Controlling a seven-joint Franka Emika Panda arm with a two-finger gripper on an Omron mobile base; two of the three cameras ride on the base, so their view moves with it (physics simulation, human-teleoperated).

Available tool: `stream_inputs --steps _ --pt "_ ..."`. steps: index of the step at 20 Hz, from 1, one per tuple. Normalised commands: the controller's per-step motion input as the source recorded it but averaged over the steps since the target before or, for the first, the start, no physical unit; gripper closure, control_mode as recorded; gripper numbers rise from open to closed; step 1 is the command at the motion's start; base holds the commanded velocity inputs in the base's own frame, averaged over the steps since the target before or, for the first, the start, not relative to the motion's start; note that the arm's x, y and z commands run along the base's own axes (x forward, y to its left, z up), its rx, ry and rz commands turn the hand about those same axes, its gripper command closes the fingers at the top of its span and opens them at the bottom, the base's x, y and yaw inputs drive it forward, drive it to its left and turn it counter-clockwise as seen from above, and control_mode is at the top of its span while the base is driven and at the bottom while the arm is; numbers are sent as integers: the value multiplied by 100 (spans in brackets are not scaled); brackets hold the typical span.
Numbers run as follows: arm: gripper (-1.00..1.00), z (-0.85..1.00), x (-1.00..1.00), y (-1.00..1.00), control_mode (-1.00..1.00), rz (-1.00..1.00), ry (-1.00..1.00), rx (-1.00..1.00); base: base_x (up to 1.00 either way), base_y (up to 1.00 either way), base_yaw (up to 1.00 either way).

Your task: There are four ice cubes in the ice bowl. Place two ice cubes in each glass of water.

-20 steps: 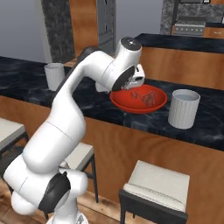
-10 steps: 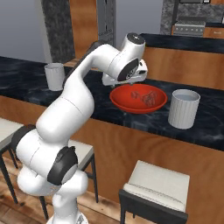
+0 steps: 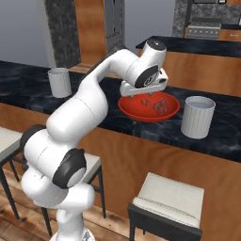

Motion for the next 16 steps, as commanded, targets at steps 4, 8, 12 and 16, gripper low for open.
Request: stream_inputs --steps 4,8,12,16 --pt "-100 -43 17 0 -100 4 3 -8 0 0 0" --pt "-100 -23 29 1 -100 7 2 -4 0 0 0" --pt "-100 -12 36 8 -100 6 0 -1 0 0 0" --pt "-100 -2 43 2 -100 1 2 0 0 0 0"
